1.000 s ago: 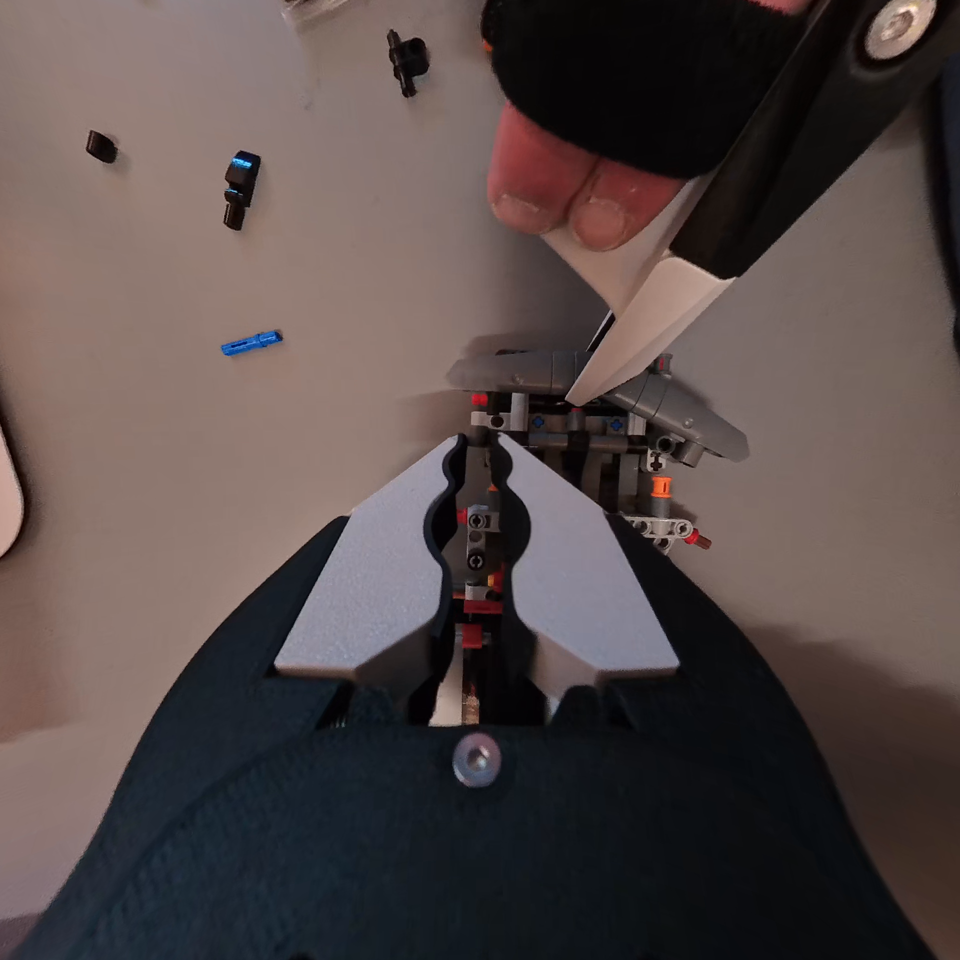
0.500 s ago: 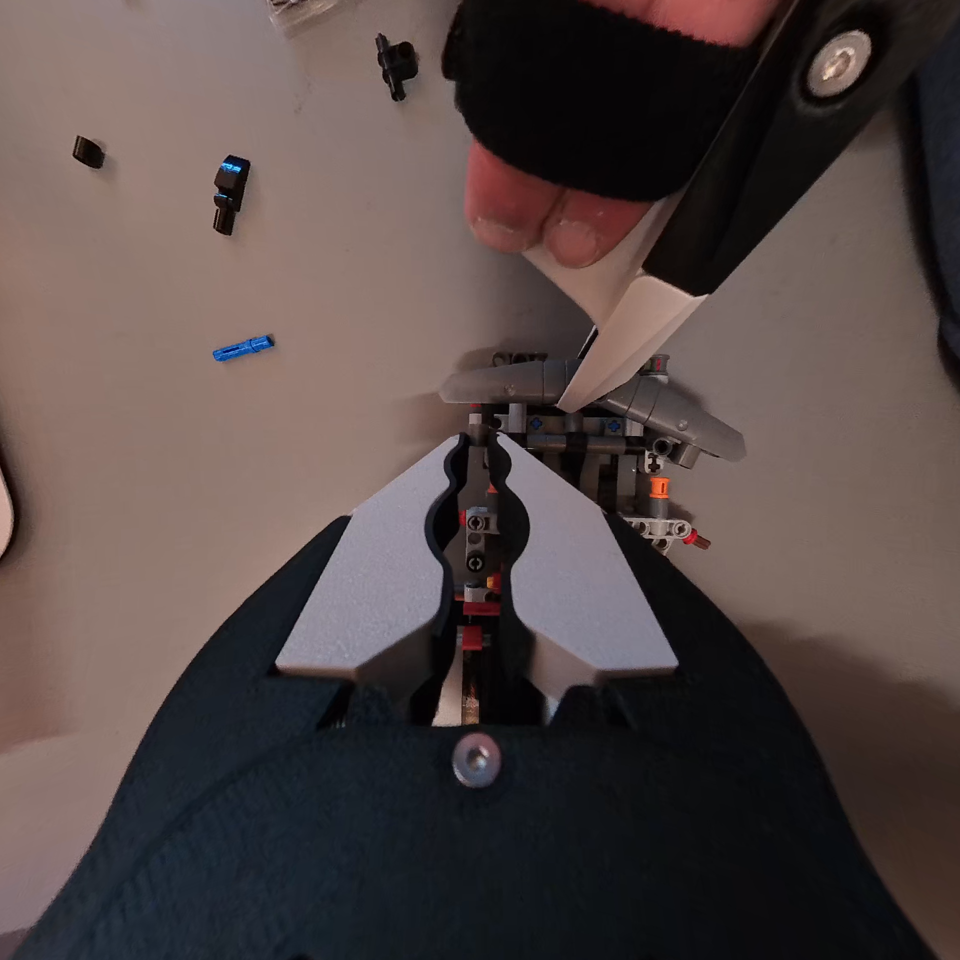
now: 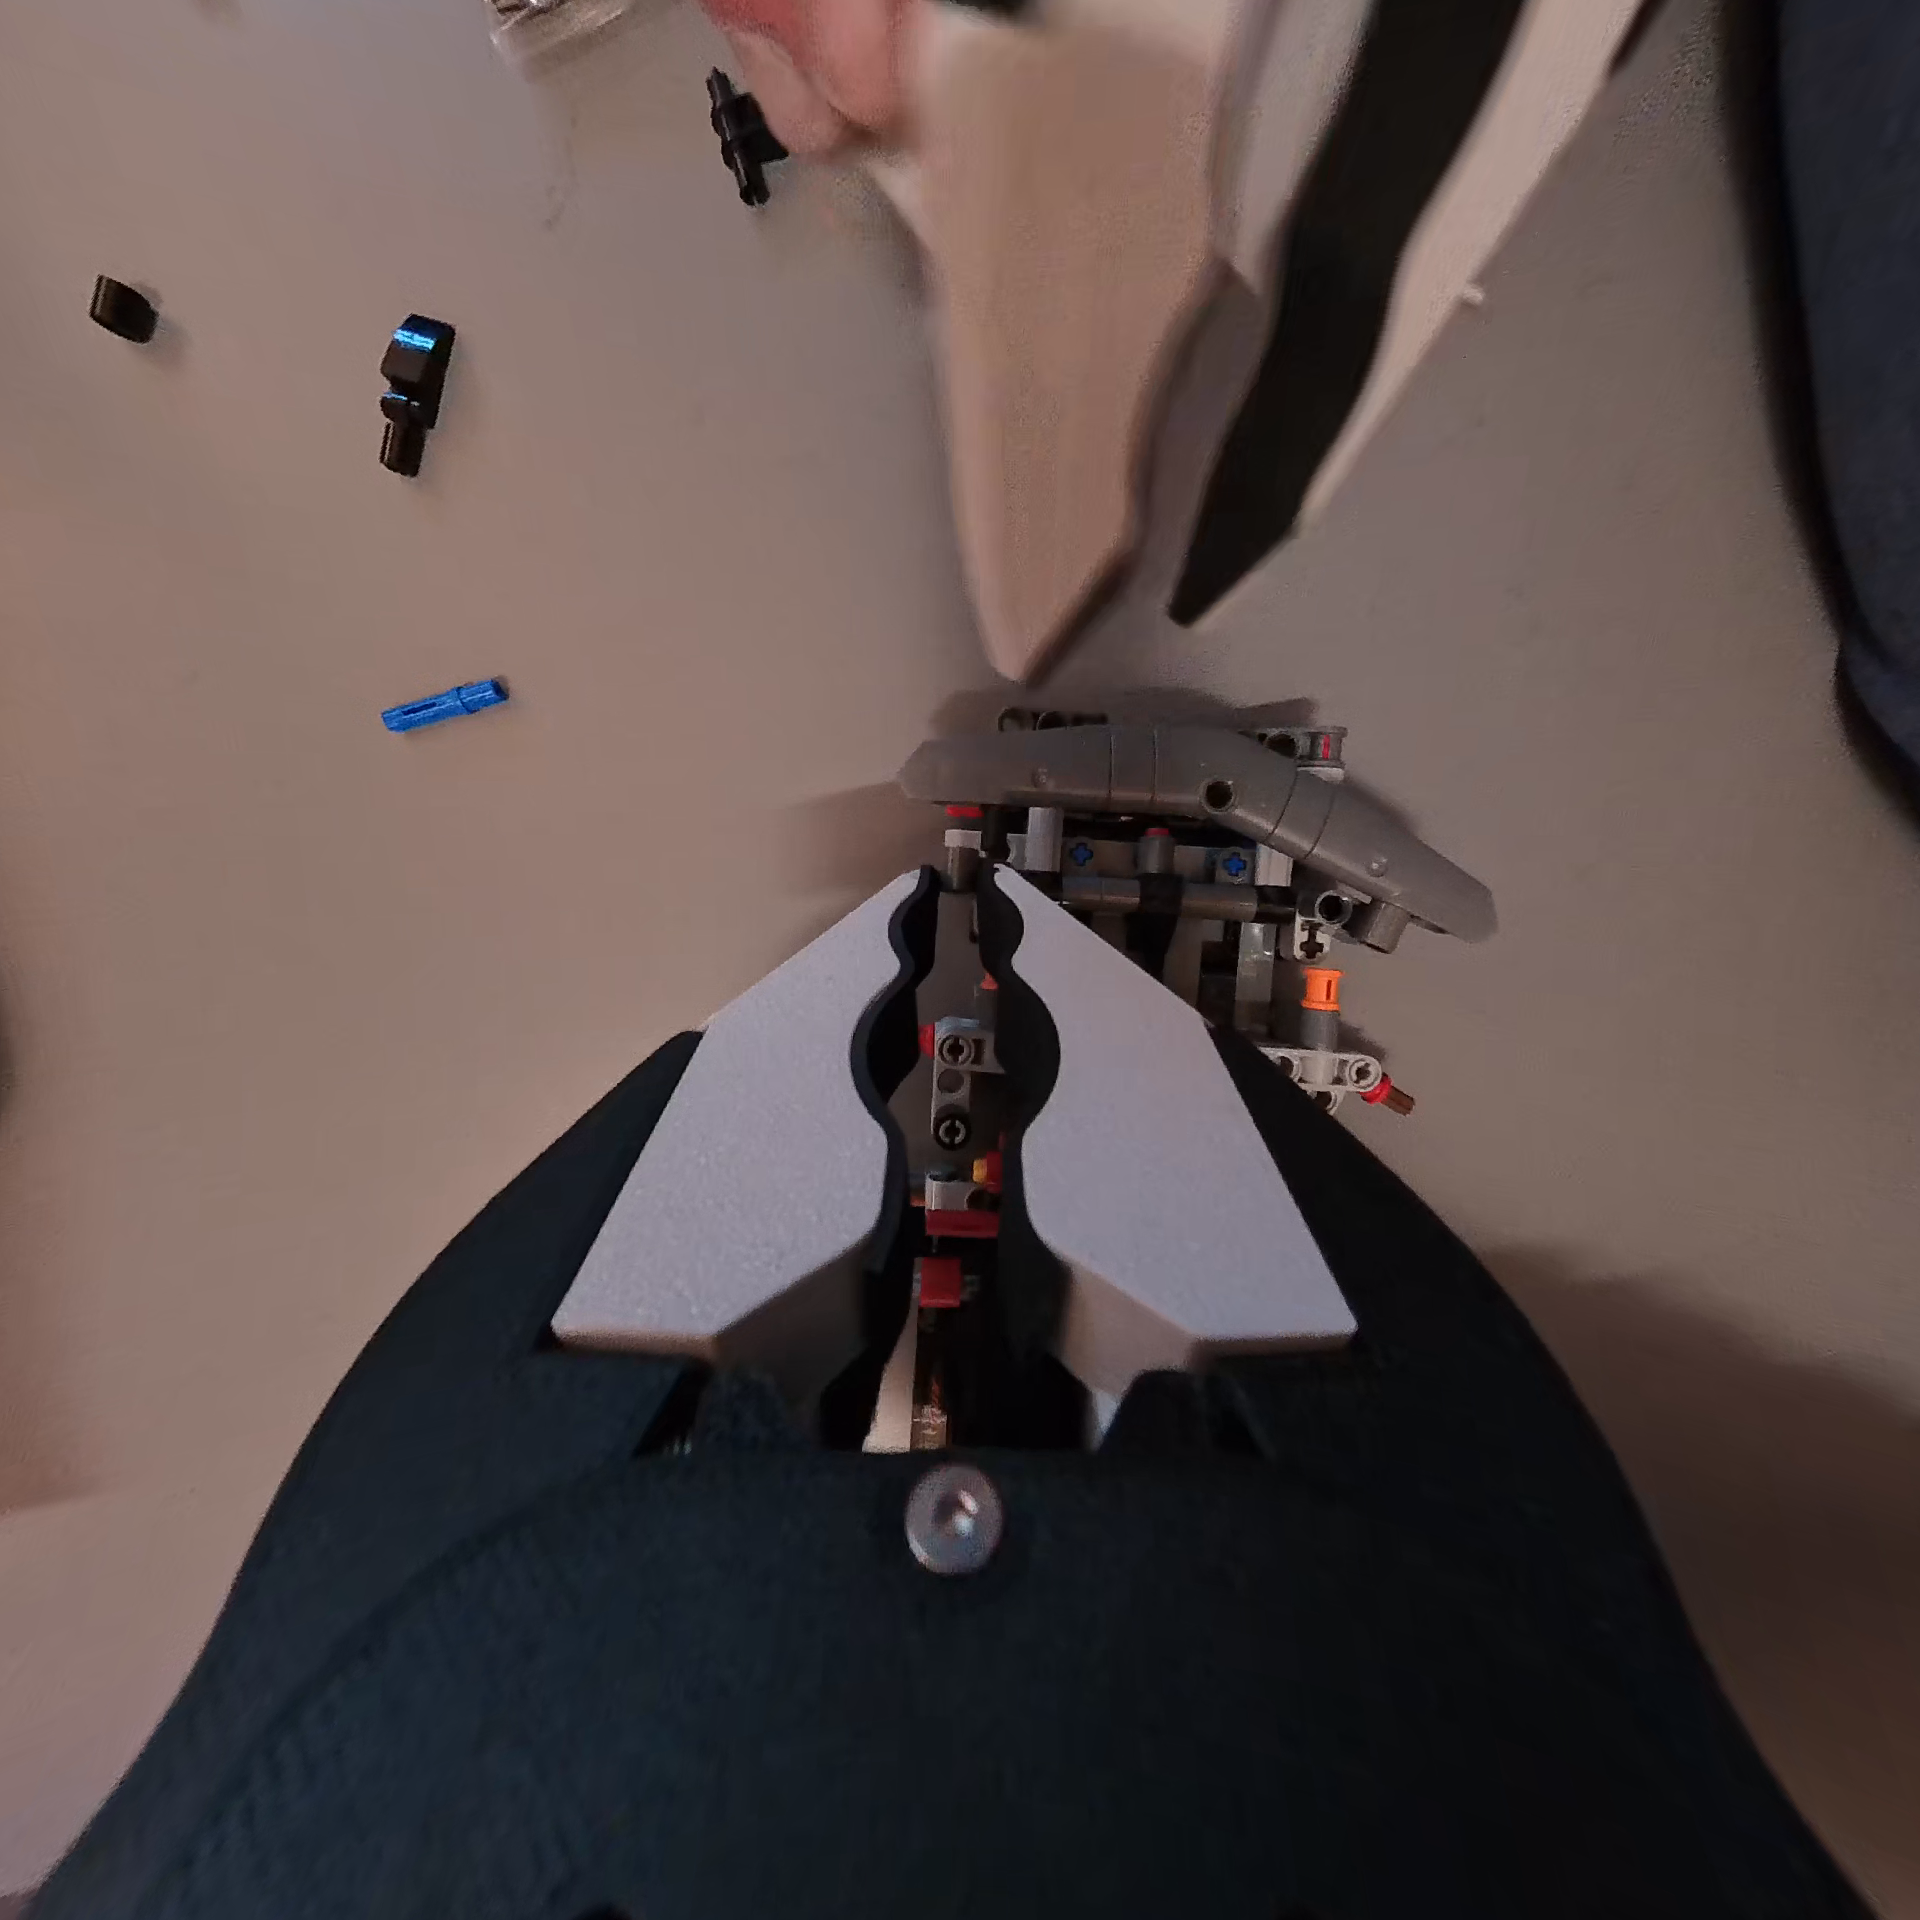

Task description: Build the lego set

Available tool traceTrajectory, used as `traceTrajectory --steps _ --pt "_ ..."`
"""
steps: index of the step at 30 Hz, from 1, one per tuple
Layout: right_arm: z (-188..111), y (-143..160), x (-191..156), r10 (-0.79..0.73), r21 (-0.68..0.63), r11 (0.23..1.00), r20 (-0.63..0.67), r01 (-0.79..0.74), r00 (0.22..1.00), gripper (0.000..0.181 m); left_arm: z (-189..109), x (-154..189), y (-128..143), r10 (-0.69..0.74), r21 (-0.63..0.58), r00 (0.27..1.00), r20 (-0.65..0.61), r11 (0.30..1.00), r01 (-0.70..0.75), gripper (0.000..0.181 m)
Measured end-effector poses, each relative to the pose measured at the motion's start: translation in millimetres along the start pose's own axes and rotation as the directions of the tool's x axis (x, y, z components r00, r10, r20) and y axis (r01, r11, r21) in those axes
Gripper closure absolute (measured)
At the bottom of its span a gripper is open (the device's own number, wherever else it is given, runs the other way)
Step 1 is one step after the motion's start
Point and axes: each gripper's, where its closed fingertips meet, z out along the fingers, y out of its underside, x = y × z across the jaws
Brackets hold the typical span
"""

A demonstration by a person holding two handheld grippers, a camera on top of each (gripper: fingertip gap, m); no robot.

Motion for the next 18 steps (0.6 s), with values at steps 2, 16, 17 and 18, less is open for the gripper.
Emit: traceTrajectory --steps 2,16,17,18 --pt "-5.2 7.8 8.8 0.312 0.043 0.949 0.029 -0.313 0.950 0.156 0.3 0.2 -0.2 0.002 0.000 1.000 0.001 1.000 -0.002 0.176" --pt "22.6 11.8 17.4 0.858 0.050 0.192 0.475 -0.980 0.193 0.170 1.0 1.4 -1.1 0.058 0.009 0.998 0.006 0.998 -0.058 0.176" --pt "24.1 12.1 17.0 0.859 0.044 0.183 0.480 -0.982 0.181 0.170 1.1 1.4 -1.2 0.064 0.010 0.998 0.006 0.998 -0.064 0.176" --pt "25.9 12.8 16.1 0.860 0.037 0.178 0.479 -0.983 0.174 0.169 1.0 1.4 -1.2 0.066 0.012 0.998 0.005 0.998 -0.066 0.176"
